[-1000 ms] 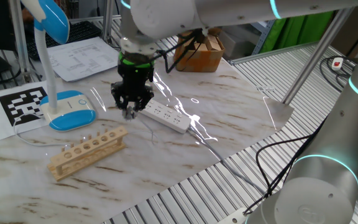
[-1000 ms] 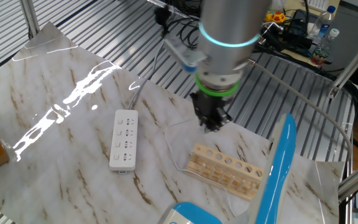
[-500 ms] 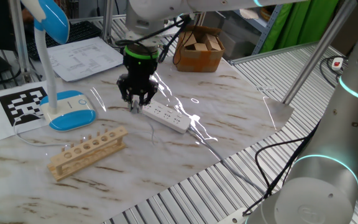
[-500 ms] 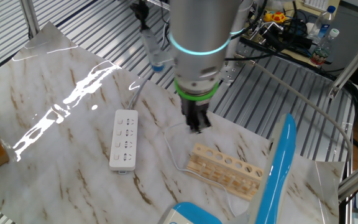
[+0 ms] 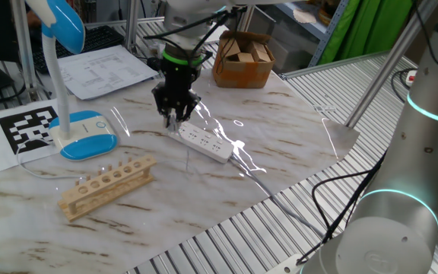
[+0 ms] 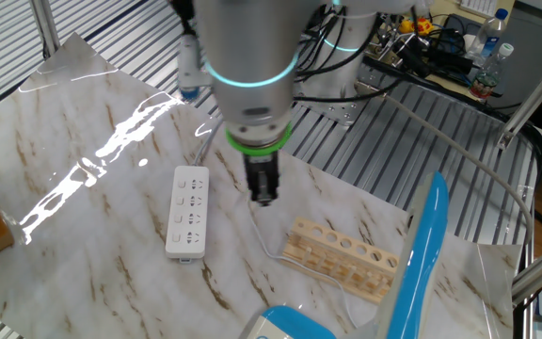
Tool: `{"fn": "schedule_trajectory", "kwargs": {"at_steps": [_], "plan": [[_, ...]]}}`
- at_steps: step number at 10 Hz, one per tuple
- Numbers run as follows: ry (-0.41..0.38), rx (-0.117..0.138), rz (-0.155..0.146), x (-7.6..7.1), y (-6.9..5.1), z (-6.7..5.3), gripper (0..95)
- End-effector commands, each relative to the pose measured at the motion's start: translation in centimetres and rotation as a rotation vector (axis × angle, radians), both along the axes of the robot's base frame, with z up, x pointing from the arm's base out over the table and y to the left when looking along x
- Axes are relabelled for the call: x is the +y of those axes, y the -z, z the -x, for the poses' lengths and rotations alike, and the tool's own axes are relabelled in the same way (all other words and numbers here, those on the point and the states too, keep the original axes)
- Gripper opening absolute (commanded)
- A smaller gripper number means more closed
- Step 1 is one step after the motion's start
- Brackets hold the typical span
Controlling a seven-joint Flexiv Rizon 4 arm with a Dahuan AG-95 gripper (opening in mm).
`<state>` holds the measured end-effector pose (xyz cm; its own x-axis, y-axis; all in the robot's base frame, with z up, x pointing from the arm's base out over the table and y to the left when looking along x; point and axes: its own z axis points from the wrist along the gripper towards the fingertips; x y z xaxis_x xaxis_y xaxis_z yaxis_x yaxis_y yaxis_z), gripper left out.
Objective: Plug in the power cord of the desk lamp, turn on the socket, and light up the desk lamp
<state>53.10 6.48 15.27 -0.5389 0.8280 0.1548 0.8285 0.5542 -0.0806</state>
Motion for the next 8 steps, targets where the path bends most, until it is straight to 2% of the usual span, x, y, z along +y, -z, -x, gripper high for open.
{"fn": "schedule_trajectory", "kwargs": {"at_steps": [1, 4, 5, 8], "plan": [[0.038, 0.001, -0.002, -1.9, 0.1, -1.9, 0.0], [0.08, 0.006, -0.01, -2.9, 0.0, -3.6, 0.0], [0.093, 0.004, 0.0, -3.4, 0.1, -4.5, 0.0], [0.126, 0.007, 0.006, -4.2, -0.1, -5.5, 0.0]]}}
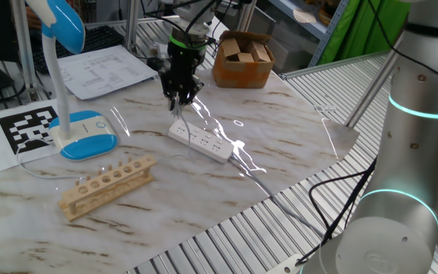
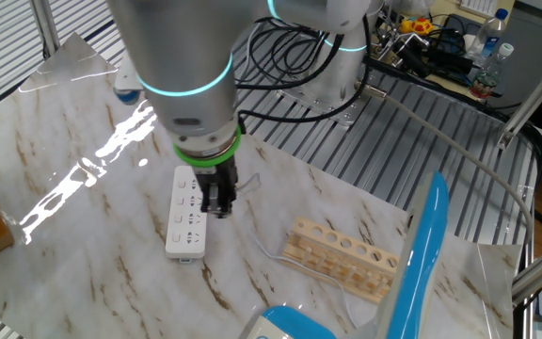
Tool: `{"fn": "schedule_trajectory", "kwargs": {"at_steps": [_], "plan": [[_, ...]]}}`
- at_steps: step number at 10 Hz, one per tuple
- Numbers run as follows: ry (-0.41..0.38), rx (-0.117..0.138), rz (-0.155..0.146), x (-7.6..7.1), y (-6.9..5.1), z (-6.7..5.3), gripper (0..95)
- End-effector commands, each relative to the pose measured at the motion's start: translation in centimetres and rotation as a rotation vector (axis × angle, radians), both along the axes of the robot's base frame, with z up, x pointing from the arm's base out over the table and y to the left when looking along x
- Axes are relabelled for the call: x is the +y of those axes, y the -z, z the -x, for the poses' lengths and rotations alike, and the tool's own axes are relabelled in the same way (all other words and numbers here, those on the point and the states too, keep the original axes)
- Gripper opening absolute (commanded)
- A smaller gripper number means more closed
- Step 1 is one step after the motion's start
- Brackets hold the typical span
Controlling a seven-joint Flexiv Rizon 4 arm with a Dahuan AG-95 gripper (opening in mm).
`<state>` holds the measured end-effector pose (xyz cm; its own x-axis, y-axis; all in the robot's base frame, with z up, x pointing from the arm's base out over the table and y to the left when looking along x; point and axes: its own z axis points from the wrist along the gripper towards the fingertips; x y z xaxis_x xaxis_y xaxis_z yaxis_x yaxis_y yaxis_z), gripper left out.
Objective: Plug in the power cord of the desk lamp, turn on the socket, and light up the desk lamp
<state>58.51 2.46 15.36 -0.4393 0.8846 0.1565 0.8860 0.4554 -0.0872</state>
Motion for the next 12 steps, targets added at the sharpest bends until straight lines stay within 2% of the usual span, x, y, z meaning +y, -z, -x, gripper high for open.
{"fn": "schedule_trajectory", "kwargs": {"at_steps": [1, 3, 4, 6, 8, 9, 10, 12], "plan": [[0.02, 0.002, 0.006, -0.22, -0.03, -0.14, 0.0], [0.035, -0.004, 0.007, -0.22, 0.11, -0.18, 0.0], [0.04, -0.021, 0.02, -0.26, 0.27, -0.31, 0.0], [0.047, -0.037, 0.012, -0.59, 0.51, -0.37, 0.0], [0.05, -0.055, 0.028, -0.46, 0.8, -0.33, 0.0], [0.035, -0.066, 0.021, -0.46, 0.8, -0.33, 0.0], [0.013, -0.071, 0.017, -0.46, 0.8, -0.33, 0.0], [0.032, -0.07, 0.027, -0.46, 0.8, -0.33, 0.0]]}}
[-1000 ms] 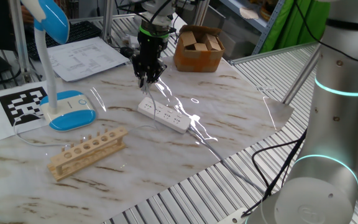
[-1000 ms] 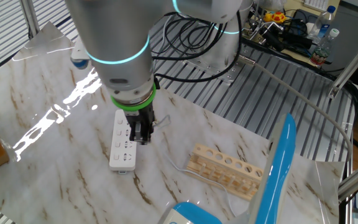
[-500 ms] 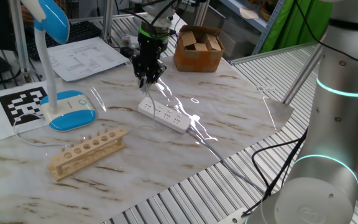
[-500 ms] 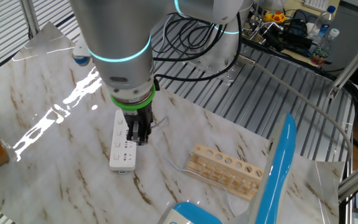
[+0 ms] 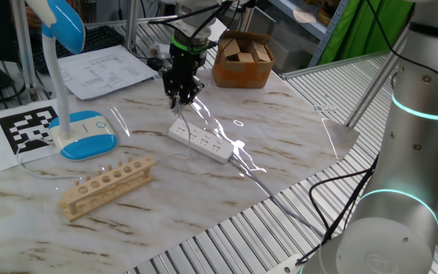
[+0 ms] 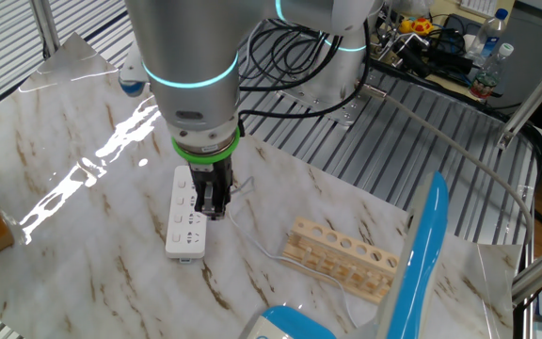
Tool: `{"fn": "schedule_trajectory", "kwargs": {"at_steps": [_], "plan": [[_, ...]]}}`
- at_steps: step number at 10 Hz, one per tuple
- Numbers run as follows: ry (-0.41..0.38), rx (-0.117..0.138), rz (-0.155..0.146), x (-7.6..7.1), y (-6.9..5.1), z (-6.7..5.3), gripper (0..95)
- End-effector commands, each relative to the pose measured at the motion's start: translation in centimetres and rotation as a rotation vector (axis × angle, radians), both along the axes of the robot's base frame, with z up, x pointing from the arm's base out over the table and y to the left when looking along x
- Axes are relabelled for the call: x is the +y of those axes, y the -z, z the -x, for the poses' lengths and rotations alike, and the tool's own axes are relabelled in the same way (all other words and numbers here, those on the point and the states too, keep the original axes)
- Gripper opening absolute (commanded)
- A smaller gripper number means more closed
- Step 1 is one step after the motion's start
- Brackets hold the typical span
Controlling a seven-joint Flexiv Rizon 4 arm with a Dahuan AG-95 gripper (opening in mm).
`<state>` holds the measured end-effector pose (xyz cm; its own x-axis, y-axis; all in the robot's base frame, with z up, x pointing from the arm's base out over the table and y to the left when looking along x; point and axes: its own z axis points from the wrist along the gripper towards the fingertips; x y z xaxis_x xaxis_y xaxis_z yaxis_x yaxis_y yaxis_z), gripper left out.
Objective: Plug in the power cord of the desk lamp, turn on the socket, and light up the desk lamp
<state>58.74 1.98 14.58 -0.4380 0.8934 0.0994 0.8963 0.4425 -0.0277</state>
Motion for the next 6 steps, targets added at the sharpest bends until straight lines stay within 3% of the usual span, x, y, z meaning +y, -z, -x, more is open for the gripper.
{"fn": "schedule_trajectory", "kwargs": {"at_steps": [1, 6], "plan": [[0.009, 0.01, 0.003, 0.02, 0.02, -0.11, 0.0], [0.021, 0.021, 0.001, 0.02, 0.02, -0.11, 0.0]]}}
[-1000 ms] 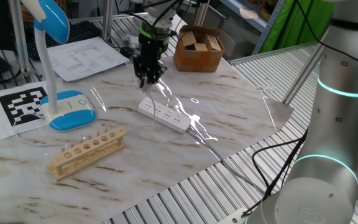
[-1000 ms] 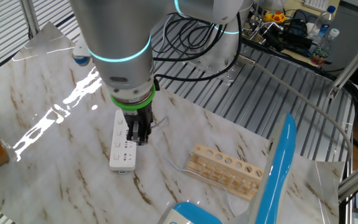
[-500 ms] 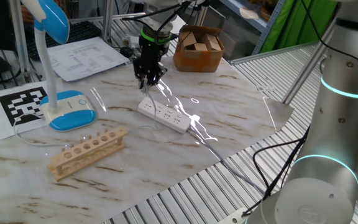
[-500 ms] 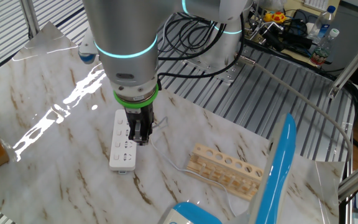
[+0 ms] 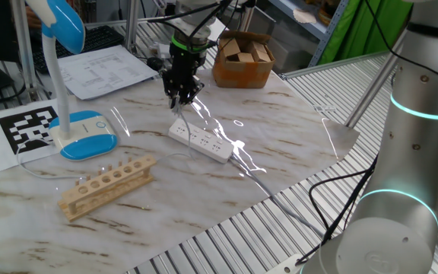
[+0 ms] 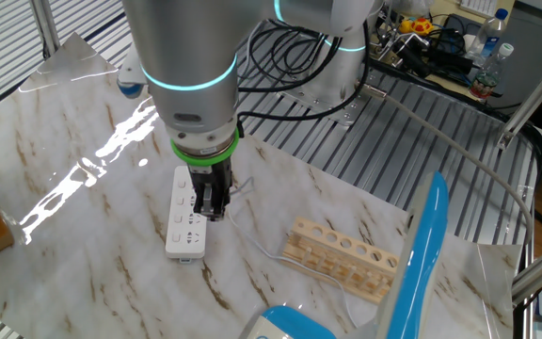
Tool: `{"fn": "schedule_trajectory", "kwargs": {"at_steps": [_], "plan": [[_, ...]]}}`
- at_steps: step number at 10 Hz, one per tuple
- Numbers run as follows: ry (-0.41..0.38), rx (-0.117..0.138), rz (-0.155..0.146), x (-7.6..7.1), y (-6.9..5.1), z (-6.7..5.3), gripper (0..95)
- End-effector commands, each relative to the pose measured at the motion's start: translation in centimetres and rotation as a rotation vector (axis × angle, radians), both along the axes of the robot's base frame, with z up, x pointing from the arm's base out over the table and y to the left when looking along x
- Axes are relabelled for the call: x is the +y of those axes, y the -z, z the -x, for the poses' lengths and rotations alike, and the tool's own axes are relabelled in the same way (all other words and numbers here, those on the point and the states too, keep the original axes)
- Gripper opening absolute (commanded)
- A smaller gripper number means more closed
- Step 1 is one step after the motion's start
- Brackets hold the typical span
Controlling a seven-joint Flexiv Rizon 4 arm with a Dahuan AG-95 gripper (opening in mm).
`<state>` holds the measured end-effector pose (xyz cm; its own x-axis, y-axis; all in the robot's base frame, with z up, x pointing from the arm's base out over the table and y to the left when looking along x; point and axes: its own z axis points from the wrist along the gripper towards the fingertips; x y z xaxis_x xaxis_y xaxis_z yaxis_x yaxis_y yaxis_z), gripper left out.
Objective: Plug in the power cord of the desk lamp, turn on the socket, and light up the desk lamp
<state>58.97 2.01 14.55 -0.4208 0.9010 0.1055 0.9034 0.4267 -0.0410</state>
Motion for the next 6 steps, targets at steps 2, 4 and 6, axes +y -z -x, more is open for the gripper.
{"fn": "schedule_trajectory", "kwargs": {"at_steps": [2, 4, 6], "plan": [[0.0, 0.021, -0.012, 0.0, 0.0, 0.1, 0.0], [-0.008, 0.017, 0.007, 0.0, 0.0, 0.1, 0.0], [-0.025, -0.011, 0.031, -1.8, 0.8, -0.6, 0.0]]}}
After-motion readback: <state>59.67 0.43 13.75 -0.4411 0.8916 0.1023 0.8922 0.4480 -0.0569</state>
